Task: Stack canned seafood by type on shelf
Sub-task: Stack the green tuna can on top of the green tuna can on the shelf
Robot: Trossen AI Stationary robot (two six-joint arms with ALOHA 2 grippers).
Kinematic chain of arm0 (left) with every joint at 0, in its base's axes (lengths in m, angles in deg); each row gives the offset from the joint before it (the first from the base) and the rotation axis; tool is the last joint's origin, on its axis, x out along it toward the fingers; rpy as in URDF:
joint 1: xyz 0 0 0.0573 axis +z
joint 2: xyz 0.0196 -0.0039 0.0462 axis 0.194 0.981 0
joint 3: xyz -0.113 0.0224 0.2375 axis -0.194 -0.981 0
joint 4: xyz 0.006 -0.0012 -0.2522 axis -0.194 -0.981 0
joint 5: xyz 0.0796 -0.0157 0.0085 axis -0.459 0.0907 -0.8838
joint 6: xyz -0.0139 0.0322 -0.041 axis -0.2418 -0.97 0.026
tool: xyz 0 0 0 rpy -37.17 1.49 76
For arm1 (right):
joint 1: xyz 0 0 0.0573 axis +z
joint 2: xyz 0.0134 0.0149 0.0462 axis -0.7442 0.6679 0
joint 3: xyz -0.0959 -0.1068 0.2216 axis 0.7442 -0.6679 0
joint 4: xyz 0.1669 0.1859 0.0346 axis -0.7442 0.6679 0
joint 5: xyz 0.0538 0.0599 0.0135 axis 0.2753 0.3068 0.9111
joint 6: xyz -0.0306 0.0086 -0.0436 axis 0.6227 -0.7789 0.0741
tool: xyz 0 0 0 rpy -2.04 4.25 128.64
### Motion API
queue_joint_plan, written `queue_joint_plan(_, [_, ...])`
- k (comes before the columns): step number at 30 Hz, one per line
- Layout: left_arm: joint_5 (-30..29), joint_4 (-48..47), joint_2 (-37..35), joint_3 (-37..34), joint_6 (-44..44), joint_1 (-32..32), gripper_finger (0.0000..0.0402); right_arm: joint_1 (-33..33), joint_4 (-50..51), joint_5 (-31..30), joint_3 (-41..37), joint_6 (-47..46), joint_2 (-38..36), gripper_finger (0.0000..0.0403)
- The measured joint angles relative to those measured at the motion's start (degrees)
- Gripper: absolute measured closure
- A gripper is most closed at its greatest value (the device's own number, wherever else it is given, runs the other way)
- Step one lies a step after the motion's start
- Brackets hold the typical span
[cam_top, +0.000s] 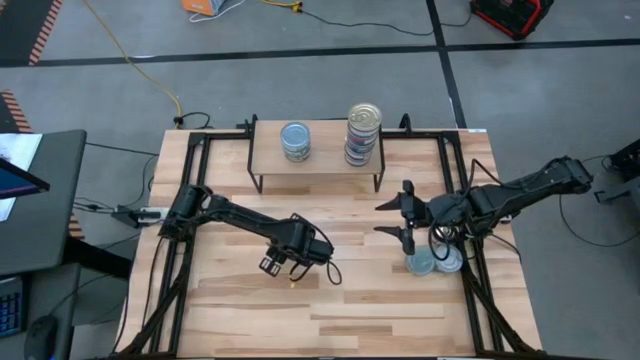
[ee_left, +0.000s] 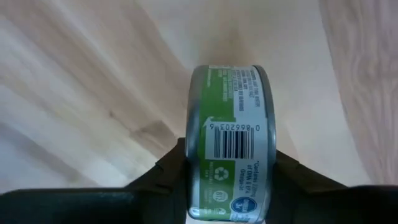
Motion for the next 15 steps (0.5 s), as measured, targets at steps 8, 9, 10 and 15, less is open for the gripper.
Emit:
queue_joint_plan(8, [2.0,-7.3,-3.7,4.6,5.4,2.3,0.0273,0.2,0.8,0.0,0.0,0.0,-0.1,0.0127])
queue_joint_plan(9, [2.1,-7.3,-5.5,4.6,6.0,3.3,0.0273,0.4,1.9,0.0,0.0,0.0,-0.2,0.0127])
queue_joint_plan(10, [2.1,-7.2,-7.9,4.6,6.8,4.3,0.0273,0.7,2.8,0.0,0.0,-0.1,-0.2,0.0127])
queue_joint_plan(15, [1.9,2.0,-22.2,3.2,11.1,11.4,0.0273,2.3,5.0,0.0,0.0,-0.8,-0.5,0.0127])
